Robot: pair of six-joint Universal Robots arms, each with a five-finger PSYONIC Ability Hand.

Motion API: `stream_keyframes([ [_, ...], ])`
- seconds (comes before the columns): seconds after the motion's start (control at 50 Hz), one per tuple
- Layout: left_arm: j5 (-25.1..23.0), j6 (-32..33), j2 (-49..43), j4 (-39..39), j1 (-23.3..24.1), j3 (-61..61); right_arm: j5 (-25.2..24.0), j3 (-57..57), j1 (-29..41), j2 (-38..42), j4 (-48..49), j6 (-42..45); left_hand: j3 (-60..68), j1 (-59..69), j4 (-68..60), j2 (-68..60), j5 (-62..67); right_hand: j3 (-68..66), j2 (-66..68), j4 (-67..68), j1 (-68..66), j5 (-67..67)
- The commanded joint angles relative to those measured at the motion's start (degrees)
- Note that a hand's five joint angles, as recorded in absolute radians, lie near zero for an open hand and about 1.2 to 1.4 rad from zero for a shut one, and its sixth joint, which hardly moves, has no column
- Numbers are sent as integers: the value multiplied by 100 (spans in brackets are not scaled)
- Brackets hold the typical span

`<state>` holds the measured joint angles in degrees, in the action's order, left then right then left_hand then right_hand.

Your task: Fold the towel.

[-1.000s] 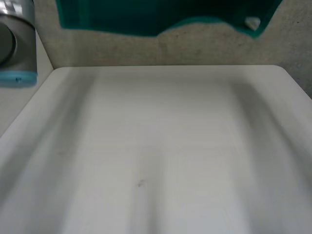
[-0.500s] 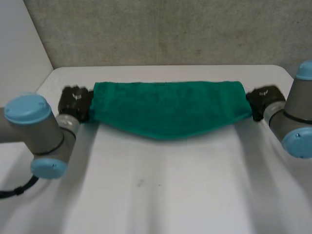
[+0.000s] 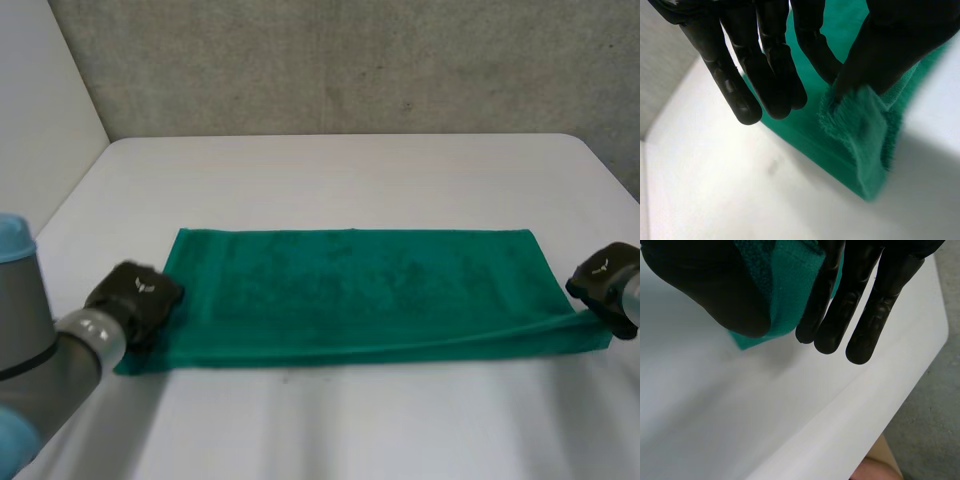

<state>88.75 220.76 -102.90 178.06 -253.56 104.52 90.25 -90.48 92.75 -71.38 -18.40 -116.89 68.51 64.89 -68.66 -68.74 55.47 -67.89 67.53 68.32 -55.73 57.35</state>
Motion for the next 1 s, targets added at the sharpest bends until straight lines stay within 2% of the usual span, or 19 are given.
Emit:
stream_keyframes([
  [0.02, -7, -121, -1442, 1212, 123, -1258, 45, 882, 278, 1038, 609, -843, 1149, 1511, -1134, -1126, 1453, -1211, 1247, 1168, -2427, 1265],
  [0.06, -16, -148, -1723, 1414, 149, -1530, 211, 1434, 445, 1467, 802, -1124, 1149, 1511, -1134, -1126, 1453, -1211, 1247, 1168, -2427, 1265],
  [0.16, 2, -95, -2601, 2047, 237, -2566, 642, 2279, 603, 2154, 829, -1213, 1149, 1511, -1134, -1126, 1453, -1211, 1247, 1168, -2427, 1265],
  [0.36, -77, -51, -3701, 2198, 237, -3781, 854, 3703, 779, 3209, 847, -1249, 1149, 1511, -1134, -1126, 1453, -1211, 1247, 1168, -2427, 1265],
  [0.4, -77, -25, -3807, 2224, 246, -3834, 924, 3976, 876, 3394, 856, -1249, 1149, 1511, -1134, -1126, 1453, 3336, -3300, -3379, 2120, -3282],
  [0.42, -77, 1, -3825, 2241, 246, -3834, 977, 4046, 902, 3438, 856, -1257, -298, 64, 313, 321, 6, 5190, -5154, -5233, 3974, -5136],
  [0.44, -77, 37, -3825, 2268, 255, -3834, 1029, 4125, 920, 3482, 864, -1284, -2194, -1832, 2209, 2217, -1890, 5789, -5753, -5832, 4573, -5735],
  [0.48, -69, 185, -3799, 2425, 281, -3799, 1187, 4266, 929, 3517, 864, -1380, -5851, -5489, 5866, 5874, -5547, 5789, -5753, -5832, 4573, -5735],
  [0.58, -16, 380, -3509, 2882, 439, -3746, 1346, 4521, 955, 3482, 864, -1959, -5851, -5489, 5866, 5874, -5547, 5789, -5753, -5832, 4573, -5735],
  [0.72, 2, 327, -2798, 3366, 431, -3351, 1074, 4215, 867, 2806, 979, -2883, -5846, -5485, 5862, 5869, -5543, 5789, -5753, -5832, 4573, -5735],
  [0.9, -33, 239, -2050, 3165, 413, -2631, 319, 3161, 806, 1937, 979, -3068, -5645, -5283, 5660, 5668, -5341, 5789, -5753, -5832, 4573, -5735],
  [1.0, -33, 20, -1830, 2664, 378, -2253, 11, 2458, 657, 1646, 891, -3068, -5510, -5148, 5525, 5533, -5206, 5789, -5753, -5832, 4573, -5735],
])
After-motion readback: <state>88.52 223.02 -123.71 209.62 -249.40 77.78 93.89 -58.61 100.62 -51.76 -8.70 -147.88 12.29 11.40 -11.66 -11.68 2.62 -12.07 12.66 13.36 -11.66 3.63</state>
